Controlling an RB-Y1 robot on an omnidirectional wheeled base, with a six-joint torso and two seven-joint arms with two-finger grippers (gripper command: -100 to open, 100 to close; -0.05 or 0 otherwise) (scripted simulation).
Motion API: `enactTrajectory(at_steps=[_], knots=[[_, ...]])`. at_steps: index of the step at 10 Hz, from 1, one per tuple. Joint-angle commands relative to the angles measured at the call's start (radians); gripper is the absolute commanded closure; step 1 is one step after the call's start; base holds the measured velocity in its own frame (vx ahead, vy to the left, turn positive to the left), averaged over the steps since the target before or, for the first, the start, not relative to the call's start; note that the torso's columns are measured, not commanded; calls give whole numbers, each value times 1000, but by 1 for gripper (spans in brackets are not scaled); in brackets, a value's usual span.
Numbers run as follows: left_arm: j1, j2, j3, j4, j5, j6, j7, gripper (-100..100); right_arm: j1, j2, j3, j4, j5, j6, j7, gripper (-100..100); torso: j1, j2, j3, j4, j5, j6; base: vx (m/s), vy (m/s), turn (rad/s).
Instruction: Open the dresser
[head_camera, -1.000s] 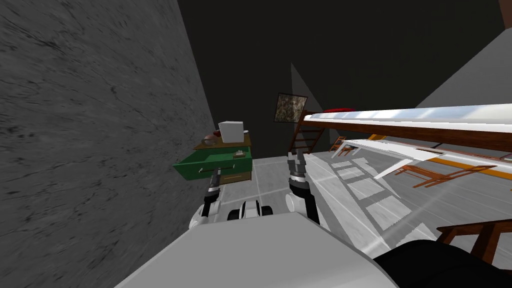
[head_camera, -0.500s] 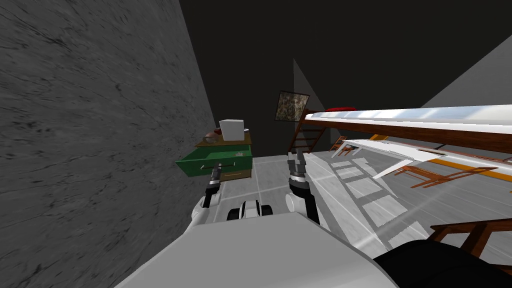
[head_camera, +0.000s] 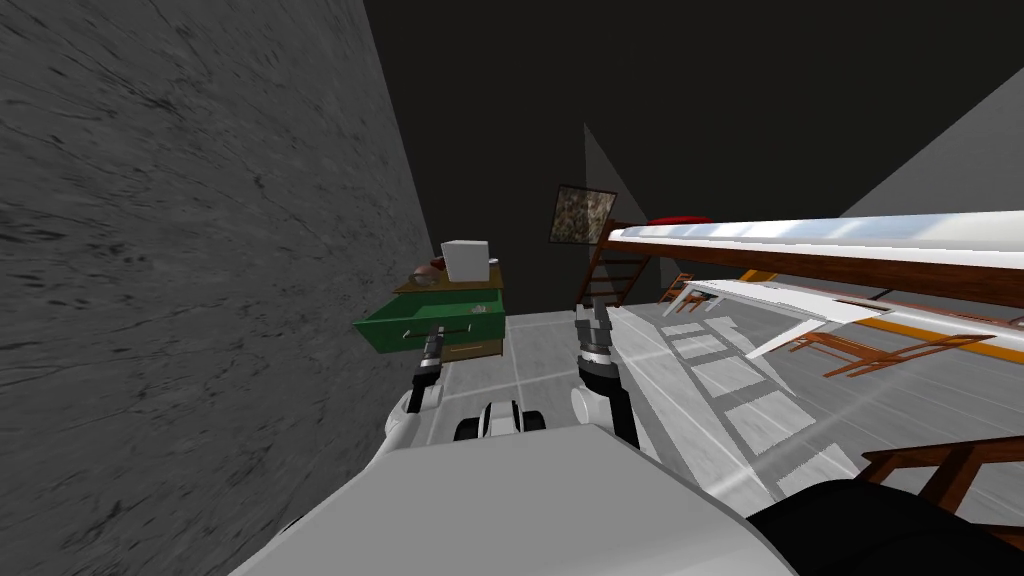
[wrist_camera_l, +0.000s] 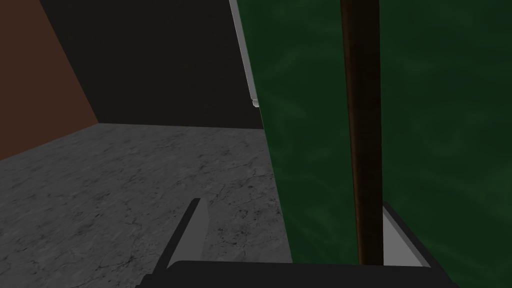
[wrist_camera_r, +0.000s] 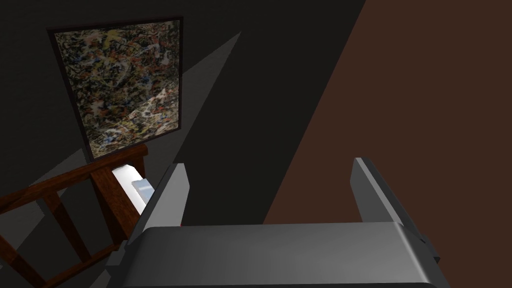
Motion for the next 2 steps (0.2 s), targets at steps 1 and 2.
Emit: enactTrajectory(at_steps=[1,2], knots=[[0,0,0,0,0,0,1,0,0,0,0,0,0,0,0,0,0,0,0,0,0,0,0,0,0],[1,0,0,1,0,0,2,0,0,0,0,0,0,0,0,0,0,0,0,-1,0,0,0,0,0]])
